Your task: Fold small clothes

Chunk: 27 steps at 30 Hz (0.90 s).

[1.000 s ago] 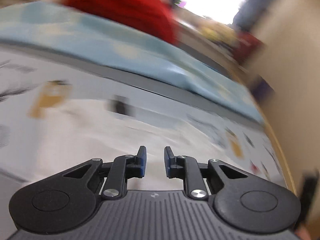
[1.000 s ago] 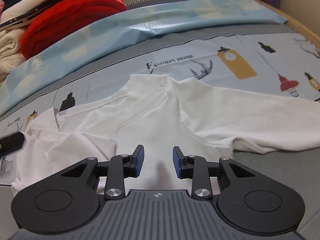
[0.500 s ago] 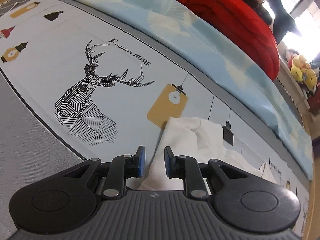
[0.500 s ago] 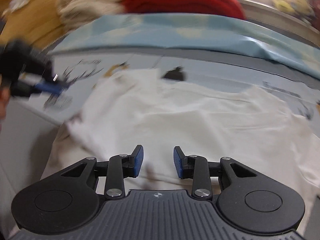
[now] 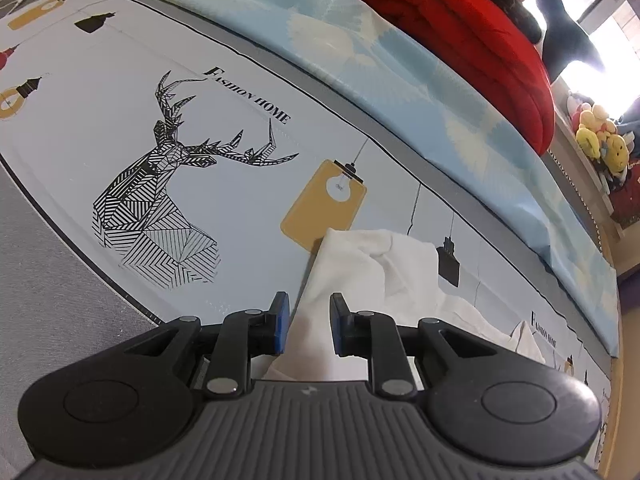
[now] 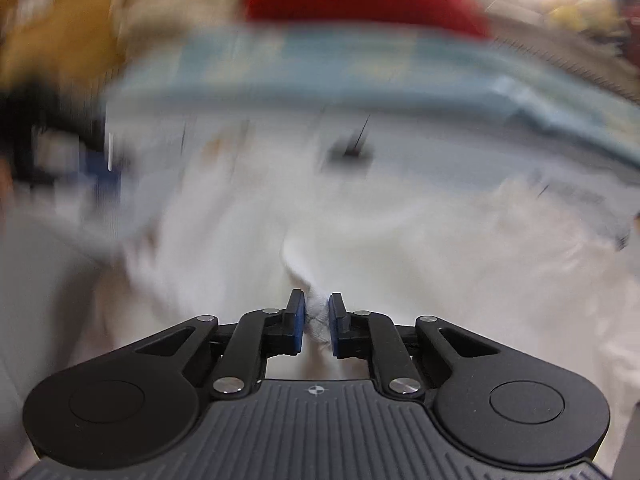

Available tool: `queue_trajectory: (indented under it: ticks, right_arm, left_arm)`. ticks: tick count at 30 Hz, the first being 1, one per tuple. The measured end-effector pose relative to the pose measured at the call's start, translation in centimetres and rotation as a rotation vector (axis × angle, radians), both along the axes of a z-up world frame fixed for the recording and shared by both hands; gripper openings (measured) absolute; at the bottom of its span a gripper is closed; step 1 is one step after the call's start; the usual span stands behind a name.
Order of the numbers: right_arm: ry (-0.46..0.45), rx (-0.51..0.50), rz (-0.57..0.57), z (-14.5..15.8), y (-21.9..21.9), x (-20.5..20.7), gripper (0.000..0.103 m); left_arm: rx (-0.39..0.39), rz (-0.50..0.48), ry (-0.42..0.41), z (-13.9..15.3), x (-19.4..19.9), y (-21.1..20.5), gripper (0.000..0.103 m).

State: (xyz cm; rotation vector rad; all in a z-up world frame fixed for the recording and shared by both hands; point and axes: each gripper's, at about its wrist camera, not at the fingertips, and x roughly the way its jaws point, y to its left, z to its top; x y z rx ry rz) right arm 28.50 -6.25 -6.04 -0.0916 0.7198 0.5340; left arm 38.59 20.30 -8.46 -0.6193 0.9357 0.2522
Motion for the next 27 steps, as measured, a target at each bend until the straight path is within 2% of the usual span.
queue_trajectory:
  ticks: [3, 6, 8, 11, 13, 15, 17, 20, 22, 25, 27]
  right_arm:
    - [-0.129, 0.177, -0.165, 3.5, -5.3, 0.7, 0.012]
    - [-0.148, 0.283, -0.387, 4.2, -11.9, 2.2, 0.012]
    - [-0.113, 0.325, -0.539, 3.5, -16.1, 3.2, 0.012]
    - [0.023, 0.338, -0.699, 1.3, -20.7, 4.6, 0.012]
    - [0.123, 0.348, -0.775, -0.5, -22.7, 5.2, 0.012]
    - [0.213, 0.340, -0.824, -2.1, -23.1, 5.6, 0.012]
    - [0.282, 0.304, -0.855, -3.2, -23.2, 5.9, 0.012]
    - [0.295, 0.296, -0.874, -3.5, -23.0, 6.0, 0.013]
    - [0.295, 0.287, -0.882, -3.7, -23.0, 5.8, 0.014]
    - [0.261, 0.271, -0.926, -2.9, -23.3, 5.6, 0.023]
    - [0.210, 0.269, -0.959, -2.4, -23.5, 5.2, 0.024]
  left_arm:
    - [0.005, -0.036, 0.000, 0.0, 0.1, -0.7, 0.022]
    - [0.013, -0.110, 0.010, -0.2, 0.3, -1.8, 0.022]
    - [0.016, -0.164, 0.016, -0.5, 0.5, -2.7, 0.022]
    - [0.005, -0.230, 0.037, -1.5, 0.8, -4.0, 0.030]
    - [-0.015, -0.243, 0.066, -2.4, 0.8, -4.4, 0.030]
    - [-0.038, -0.249, 0.107, -3.5, 0.8, -4.6, 0.030]
    - [-0.017, -0.247, 0.175, -4.7, 0.6, -4.7, 0.030]
    - [-0.010, -0.207, 0.234, -6.0, 0.3, -3.9, 0.022]
    - [-0.023, -0.172, 0.233, -6.0, 0.2, -3.3, 0.022]
    - [-0.004, -0.088, 0.188, -5.3, 0.0, -2.3, 0.023]
    - [-0.019, -0.043, 0.122, -4.7, 0.1, -1.5, 0.032]
